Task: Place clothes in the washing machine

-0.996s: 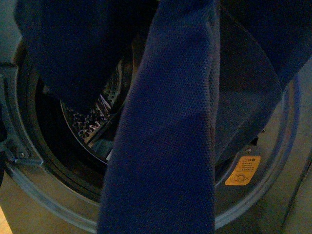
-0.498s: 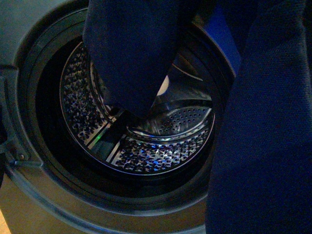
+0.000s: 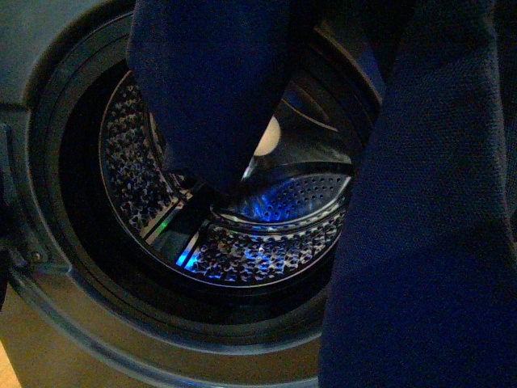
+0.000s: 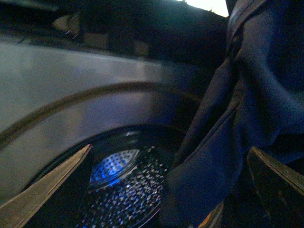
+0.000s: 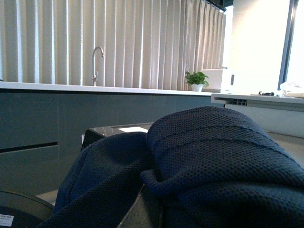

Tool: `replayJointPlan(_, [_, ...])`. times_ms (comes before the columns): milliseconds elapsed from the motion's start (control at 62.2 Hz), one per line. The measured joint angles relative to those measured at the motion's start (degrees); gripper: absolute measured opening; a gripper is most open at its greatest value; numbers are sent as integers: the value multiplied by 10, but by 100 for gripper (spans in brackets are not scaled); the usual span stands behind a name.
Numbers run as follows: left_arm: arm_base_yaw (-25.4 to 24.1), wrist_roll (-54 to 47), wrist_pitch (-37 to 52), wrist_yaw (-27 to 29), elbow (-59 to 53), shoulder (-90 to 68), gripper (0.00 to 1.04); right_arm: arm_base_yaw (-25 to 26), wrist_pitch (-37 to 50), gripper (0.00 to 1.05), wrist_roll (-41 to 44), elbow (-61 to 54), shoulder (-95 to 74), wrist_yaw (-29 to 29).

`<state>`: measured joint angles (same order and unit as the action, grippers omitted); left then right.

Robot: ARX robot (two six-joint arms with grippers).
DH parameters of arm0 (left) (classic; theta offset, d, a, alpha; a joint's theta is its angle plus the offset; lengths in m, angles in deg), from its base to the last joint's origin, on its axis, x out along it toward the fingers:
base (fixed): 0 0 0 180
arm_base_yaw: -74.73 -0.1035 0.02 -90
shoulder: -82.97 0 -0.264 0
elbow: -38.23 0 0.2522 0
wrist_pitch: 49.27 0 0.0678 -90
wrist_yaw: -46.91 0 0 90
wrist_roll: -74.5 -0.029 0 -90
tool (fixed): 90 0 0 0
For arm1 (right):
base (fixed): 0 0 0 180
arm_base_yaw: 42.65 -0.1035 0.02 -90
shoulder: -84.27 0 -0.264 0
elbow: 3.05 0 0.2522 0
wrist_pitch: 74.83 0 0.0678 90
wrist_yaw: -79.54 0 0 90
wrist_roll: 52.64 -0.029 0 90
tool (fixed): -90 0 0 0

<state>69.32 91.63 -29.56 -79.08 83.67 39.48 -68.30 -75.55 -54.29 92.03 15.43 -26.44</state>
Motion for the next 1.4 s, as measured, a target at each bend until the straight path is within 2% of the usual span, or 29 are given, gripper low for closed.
replayJointPlan(145, [68,-35,-27,-40,98,-74,98,0,0,8,0,0,0,0])
replayJointPlan(354, [145,-57,-94,-59,200,-163,98,0,0,8,0,0,0,0])
replayJointPlan(562, [217,-63,-131,-132,267,-240,98,0,0,8,0,0,0,0])
replayJointPlan(659, [240,-63,-111,-163,267,-247,98,0,0,8,0,0,0,0])
replayJointPlan(739, [269,-44,-53,-196,254,-243,98,0,0,8,0,0,0,0])
replayJointPlan(820, [294,-23,-4,-202,242,-237,98,0,0,8,0,0,1,0])
replayJointPlan(964, [335,-14,-8,-157,245,-240,98,0,0,8,0,0,1,0])
replayJointPlan(1157, [375,-17,-54,-54,281,-276,98,0,0,8,1,0,1,0])
replayJointPlan(1270, [390,-16,-71,-13,300,-292,98,0,0,8,2,0,1,1])
replayJointPlan(1398, [407,-14,-90,70,334,-314,98,0,0,8,3,0,1,1])
